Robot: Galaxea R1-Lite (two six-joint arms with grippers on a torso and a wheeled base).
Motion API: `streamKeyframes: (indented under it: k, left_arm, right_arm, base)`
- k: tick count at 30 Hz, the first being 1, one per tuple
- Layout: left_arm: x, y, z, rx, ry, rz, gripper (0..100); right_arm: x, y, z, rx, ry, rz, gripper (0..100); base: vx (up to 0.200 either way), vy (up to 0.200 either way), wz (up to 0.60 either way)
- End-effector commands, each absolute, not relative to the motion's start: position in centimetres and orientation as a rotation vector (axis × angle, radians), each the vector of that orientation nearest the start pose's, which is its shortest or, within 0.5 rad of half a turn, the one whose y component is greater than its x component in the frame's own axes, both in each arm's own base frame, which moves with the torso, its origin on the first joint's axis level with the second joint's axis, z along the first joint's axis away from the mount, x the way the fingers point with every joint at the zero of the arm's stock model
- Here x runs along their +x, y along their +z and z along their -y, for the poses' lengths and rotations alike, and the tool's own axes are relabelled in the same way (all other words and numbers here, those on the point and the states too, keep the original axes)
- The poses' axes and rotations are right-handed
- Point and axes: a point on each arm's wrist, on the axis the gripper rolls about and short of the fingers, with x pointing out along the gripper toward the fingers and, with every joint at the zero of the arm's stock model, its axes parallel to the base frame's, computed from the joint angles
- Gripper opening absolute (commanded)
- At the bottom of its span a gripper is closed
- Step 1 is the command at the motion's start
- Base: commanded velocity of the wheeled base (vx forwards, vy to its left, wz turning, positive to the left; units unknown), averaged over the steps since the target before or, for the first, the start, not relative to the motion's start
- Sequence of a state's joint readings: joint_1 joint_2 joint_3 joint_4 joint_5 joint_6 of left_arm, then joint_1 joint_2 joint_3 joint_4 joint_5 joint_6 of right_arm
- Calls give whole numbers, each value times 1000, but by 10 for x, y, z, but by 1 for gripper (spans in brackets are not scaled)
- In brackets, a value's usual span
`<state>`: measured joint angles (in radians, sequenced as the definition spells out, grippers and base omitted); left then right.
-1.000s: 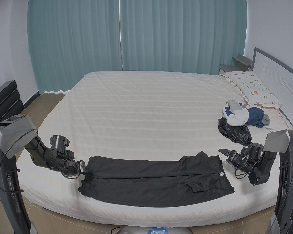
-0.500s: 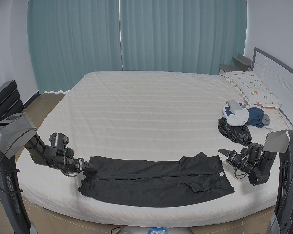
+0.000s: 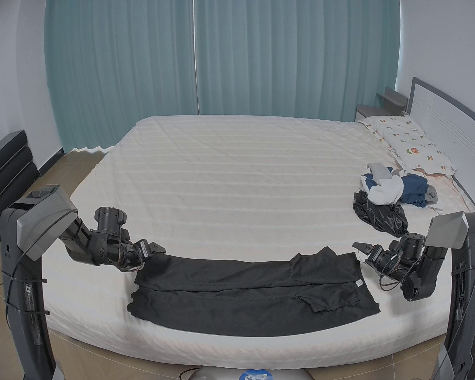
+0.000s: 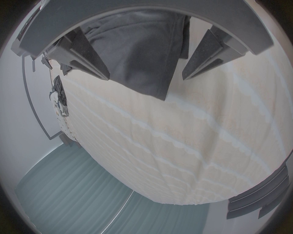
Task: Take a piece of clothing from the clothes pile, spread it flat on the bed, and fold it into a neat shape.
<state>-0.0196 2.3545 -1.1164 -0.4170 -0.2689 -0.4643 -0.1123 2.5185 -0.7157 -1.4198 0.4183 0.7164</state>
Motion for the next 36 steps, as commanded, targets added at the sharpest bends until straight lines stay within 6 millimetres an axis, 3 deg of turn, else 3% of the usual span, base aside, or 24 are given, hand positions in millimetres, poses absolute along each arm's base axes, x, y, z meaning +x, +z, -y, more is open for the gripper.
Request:
streamKeyframes:
  k: [1,6,7,22,33,34,36]
  left_arm:
    - [420,-27,19,-536,-72,-898,100]
    - [428,-25,17,-573,-59,-877,100]
    - [429,-25,17,-580,-57,-873,0]
    - [437,-19,13,-695,164,-751,0]
    - [439,-20,12,-694,164,-726,0]
    - [439,-20,12,-695,164,-725,100]
    - [439,-20,11,-697,164,-725,100]
  right_arm:
    - [371,-55,31,804,157,-473,100]
    - [371,-57,31,804,157,-477,100]
    - [371,-57,31,804,157,-477,100]
    - [371,-56,32,803,157,-468,100]
    - [371,-56,33,803,156,-468,100]
    - [371,-56,33,803,156,-468,100]
    - [370,-55,32,803,156,-466,100]
  base:
    - [0,0,0]
    - [0,0,0]
    - [0,0,0]
    - [0,0,0]
    - [0,0,0]
    - [0,0,0]
    - [0,0,0]
